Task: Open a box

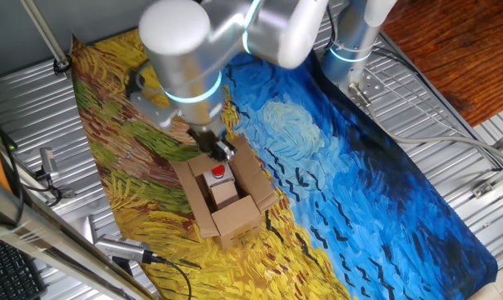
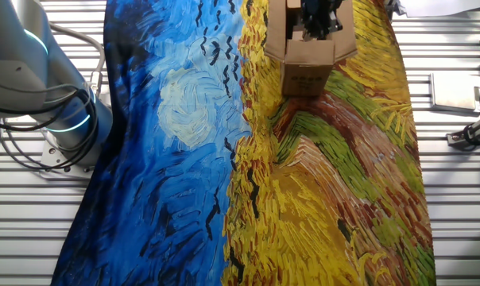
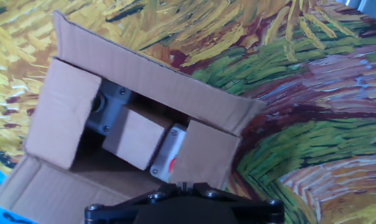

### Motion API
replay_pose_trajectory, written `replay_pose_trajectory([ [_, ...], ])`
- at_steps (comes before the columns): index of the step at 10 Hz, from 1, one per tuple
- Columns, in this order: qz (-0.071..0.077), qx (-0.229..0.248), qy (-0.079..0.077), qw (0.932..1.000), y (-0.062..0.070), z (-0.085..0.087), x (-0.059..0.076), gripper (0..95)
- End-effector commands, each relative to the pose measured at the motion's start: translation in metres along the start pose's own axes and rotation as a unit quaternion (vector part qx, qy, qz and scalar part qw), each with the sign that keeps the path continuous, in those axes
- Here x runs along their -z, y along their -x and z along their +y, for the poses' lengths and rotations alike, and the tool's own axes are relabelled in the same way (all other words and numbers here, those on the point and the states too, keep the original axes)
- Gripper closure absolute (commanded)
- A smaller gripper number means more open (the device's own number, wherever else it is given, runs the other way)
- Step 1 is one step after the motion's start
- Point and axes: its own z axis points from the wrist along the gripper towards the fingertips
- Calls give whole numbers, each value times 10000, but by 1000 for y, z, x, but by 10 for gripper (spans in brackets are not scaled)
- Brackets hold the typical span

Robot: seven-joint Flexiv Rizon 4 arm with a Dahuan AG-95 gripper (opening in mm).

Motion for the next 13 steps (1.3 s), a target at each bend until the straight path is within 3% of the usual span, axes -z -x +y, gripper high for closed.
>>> replay_pose_trajectory([
  [1,-33,-163,10,9999,13,17,-12,950],
  [8,-167,-135,42,9998,24,18,-47,950],
  [13,-116,70,17,9999,21,7,-45,950],
])
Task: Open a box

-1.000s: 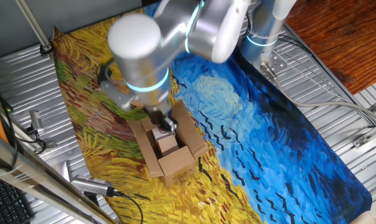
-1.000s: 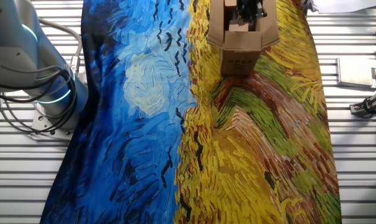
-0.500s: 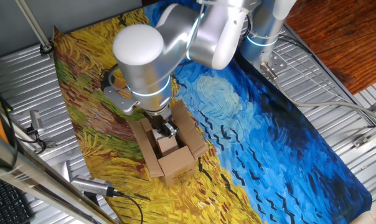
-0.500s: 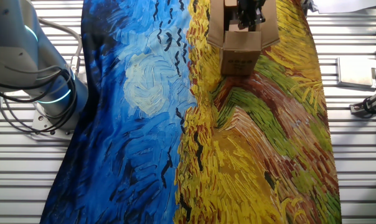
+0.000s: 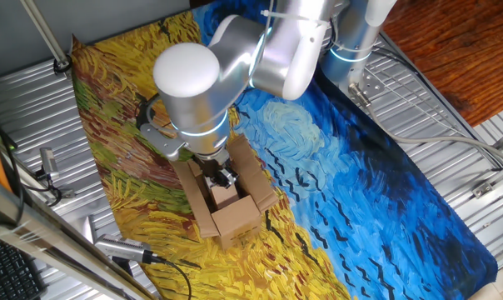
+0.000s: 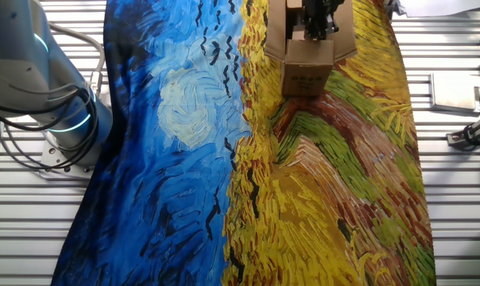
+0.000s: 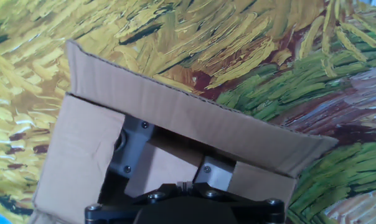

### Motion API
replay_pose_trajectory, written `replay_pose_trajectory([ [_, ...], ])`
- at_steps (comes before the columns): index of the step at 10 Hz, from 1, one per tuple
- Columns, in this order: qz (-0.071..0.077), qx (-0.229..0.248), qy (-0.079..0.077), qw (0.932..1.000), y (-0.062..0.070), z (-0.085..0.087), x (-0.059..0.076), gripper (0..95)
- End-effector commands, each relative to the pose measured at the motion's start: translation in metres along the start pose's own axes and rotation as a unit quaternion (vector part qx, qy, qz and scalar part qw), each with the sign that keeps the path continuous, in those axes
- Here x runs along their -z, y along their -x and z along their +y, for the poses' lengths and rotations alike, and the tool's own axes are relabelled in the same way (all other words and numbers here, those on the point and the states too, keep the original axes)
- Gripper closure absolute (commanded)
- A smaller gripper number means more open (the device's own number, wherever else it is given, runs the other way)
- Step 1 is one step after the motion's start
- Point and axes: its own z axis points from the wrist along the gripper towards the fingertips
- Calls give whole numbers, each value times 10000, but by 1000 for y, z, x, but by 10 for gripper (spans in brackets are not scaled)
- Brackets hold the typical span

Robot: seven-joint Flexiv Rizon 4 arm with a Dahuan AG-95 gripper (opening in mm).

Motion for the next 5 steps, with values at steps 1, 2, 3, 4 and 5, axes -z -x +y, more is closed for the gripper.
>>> replay_pose_trajectory([
  [1,53,74,-34,10000,-4,-5,7,950],
  [2,89,137,-84,9998,-5,-6,12,950],
  [3,135,206,-132,9996,-8,-8,20,950],
  [4,170,238,-160,9994,-10,-11,27,950],
  [5,185,294,-166,9993,-12,-16,32,950],
])
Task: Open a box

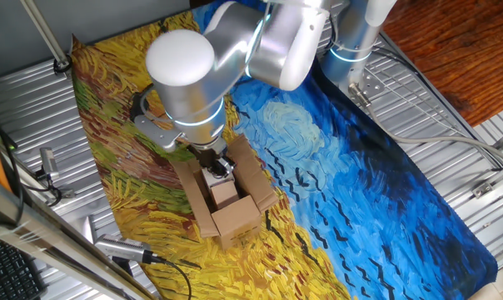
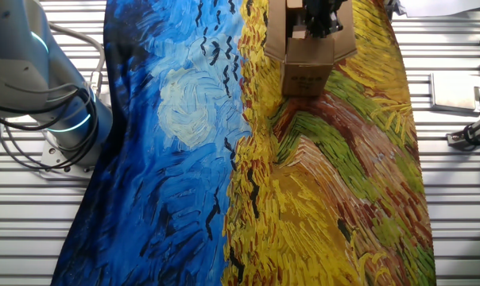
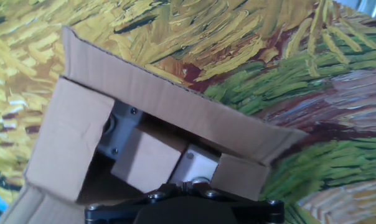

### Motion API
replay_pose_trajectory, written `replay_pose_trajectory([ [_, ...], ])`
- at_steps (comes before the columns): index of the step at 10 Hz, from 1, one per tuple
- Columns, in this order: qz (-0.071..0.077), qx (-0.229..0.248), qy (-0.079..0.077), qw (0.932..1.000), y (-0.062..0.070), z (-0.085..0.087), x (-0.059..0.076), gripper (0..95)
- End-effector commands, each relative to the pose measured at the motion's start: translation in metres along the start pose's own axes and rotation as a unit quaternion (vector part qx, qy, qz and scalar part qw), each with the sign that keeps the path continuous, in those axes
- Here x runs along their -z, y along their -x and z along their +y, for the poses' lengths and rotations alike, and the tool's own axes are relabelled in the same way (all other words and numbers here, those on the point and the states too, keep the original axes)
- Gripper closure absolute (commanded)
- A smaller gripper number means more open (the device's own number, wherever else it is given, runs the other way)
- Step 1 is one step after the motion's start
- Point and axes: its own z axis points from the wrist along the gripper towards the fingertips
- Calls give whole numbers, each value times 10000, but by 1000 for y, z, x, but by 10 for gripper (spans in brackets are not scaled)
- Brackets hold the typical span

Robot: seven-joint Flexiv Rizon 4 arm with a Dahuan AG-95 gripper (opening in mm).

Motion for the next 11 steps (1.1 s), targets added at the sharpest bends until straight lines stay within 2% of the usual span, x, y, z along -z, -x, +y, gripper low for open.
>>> replay_pose_trajectory([
  [1,10,115,4,9999,-5,-9,8,950],
  [4,28,222,-9,9997,-10,-25,17,950],
  [5,31,328,-13,9995,-12,-36,19,950],
  [9,-7,529,-18,9986,-16,-60,9,950],
  [11,-50,559,-18,9984,-15,-64,-4,950],
])
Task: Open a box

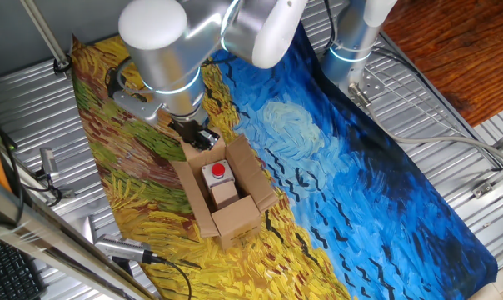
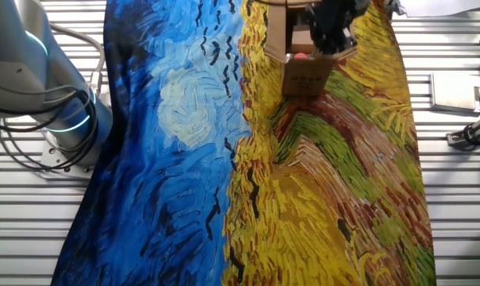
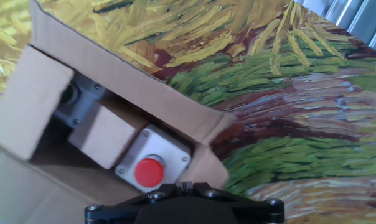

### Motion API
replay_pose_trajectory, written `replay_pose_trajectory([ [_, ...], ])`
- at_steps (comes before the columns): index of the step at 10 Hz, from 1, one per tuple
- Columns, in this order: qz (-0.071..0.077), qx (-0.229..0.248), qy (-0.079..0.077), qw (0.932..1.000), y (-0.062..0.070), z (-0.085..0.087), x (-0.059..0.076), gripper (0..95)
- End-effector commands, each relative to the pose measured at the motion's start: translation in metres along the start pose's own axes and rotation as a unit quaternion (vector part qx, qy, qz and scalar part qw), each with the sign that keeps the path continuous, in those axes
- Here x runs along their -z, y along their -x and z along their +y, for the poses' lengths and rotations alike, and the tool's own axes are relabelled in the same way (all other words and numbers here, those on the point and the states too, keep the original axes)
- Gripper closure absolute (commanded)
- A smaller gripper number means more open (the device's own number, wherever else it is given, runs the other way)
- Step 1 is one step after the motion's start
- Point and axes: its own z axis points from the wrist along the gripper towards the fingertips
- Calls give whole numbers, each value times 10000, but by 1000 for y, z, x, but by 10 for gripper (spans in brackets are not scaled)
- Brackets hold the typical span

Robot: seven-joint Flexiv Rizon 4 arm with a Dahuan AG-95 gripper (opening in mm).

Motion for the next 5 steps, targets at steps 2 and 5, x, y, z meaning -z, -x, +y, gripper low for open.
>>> replay_pose_trajectory([
  [2,-65,32,20,10000,4,-3,-18,950],
  [5,-52,47,-43,10000,7,-1,-22,950],
])
